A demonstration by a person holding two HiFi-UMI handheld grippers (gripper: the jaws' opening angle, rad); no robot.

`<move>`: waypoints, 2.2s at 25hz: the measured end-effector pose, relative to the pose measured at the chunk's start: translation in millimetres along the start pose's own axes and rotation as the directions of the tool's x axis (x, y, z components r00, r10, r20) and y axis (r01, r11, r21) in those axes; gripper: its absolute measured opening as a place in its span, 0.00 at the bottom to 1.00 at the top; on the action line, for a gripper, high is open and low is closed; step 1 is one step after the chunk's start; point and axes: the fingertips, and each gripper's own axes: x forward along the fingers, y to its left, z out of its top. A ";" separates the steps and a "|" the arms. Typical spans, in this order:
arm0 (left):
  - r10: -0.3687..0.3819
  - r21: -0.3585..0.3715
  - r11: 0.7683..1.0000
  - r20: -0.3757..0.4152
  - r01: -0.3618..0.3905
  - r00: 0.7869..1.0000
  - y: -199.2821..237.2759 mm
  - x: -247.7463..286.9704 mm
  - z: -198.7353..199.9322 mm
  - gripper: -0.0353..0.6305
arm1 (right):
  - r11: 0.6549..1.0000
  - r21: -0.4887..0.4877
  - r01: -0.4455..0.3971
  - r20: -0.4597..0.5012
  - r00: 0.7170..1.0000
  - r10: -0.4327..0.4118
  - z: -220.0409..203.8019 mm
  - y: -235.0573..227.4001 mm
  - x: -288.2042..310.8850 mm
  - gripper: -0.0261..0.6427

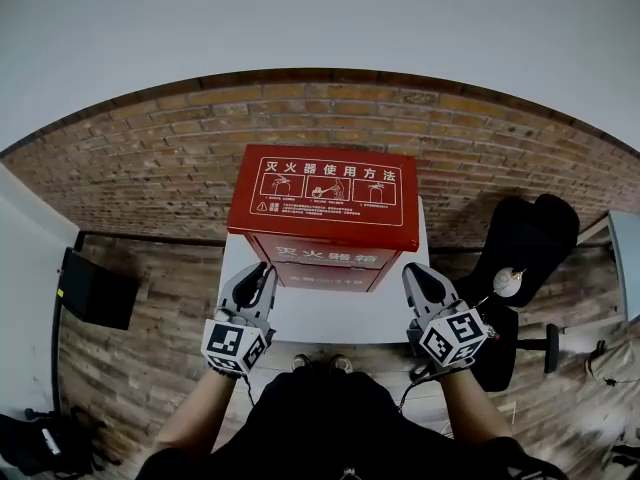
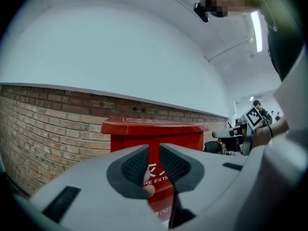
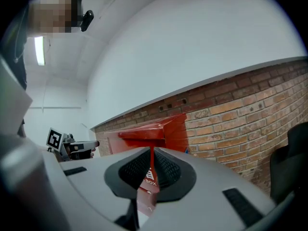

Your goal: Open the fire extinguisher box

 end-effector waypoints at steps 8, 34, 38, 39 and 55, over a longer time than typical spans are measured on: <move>-0.002 0.005 1.000 0.020 0.002 1.000 74.4 3.0 17.7 0.41 | 1.000 -0.023 -0.020 -0.020 1.000 0.020 15.5 -10.1 12.8 0.39; -0.121 -0.011 0.992 0.069 0.122 0.990 66.6 27.4 42.4 0.51 | 0.978 -0.206 -0.025 -0.073 0.997 0.010 40.8 -16.6 34.9 0.41; -0.122 0.031 0.992 0.075 0.120 0.990 66.5 25.9 56.1 0.50 | 0.980 -0.194 -0.034 -0.053 0.998 0.024 56.0 -11.8 33.5 0.41; -0.126 0.052 0.991 0.078 0.123 0.989 65.9 25.9 62.0 0.51 | 0.979 -0.201 -0.038 -0.044 0.999 0.030 62.6 -10.4 32.8 0.41; -0.161 0.201 0.972 0.211 0.119 0.964 80.0 65.9 166.1 0.50 | 0.946 -0.325 0.025 0.129 0.991 0.018 171.6 -23.0 67.1 0.41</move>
